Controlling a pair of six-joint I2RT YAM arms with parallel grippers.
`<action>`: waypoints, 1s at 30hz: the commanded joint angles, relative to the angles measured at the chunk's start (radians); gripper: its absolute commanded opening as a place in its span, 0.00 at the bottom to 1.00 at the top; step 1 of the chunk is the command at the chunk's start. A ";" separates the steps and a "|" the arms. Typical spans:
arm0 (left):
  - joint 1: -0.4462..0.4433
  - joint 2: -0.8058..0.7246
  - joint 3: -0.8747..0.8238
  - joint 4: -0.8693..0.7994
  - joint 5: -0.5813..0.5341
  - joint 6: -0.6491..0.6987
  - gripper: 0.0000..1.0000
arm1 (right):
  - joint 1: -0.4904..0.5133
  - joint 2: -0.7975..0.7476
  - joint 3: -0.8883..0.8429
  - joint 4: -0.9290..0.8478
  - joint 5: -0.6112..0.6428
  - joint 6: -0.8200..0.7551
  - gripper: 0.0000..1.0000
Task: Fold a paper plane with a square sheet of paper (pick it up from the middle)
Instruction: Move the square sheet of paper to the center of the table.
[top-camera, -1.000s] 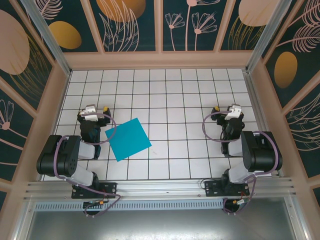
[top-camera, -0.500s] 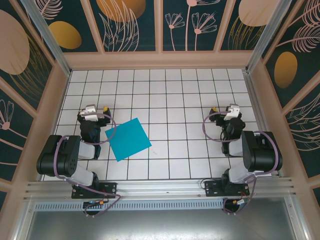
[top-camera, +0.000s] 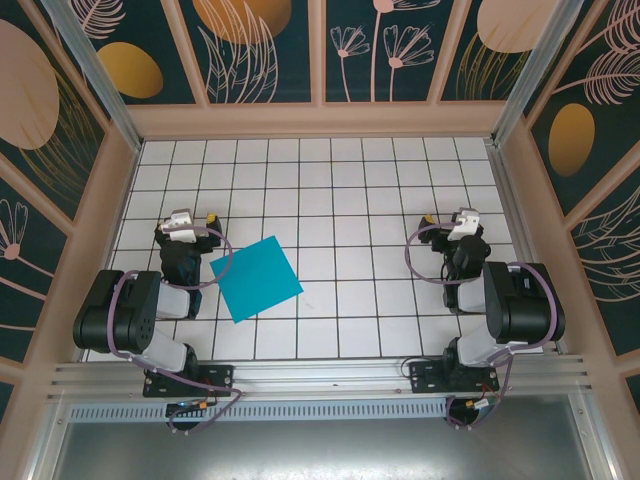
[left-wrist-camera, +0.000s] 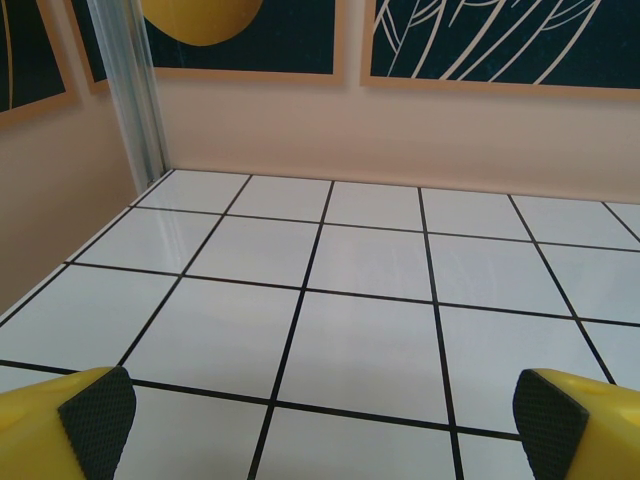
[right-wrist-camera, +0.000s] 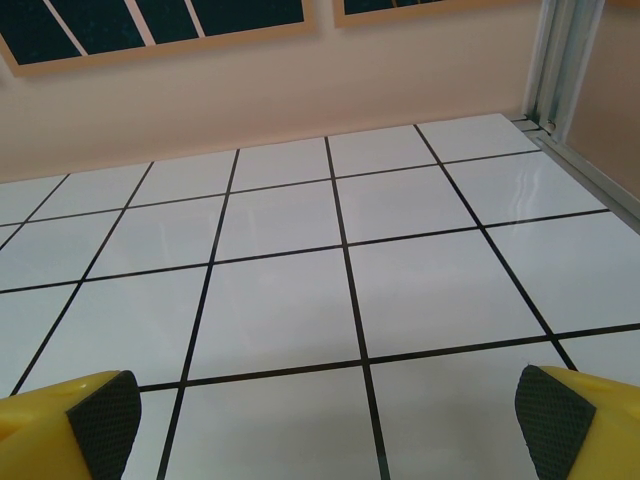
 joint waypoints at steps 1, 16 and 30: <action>0.005 -0.012 0.011 0.006 0.014 0.012 0.99 | -0.004 0.007 0.021 0.015 -0.018 -0.002 0.99; 0.005 -0.011 0.014 0.000 0.007 0.008 0.99 | 0.015 -0.017 -0.038 0.099 -0.026 -0.031 0.99; 0.009 -0.563 0.125 -0.718 -0.113 -0.342 0.99 | 0.035 -0.338 0.474 -1.076 -0.032 0.499 0.99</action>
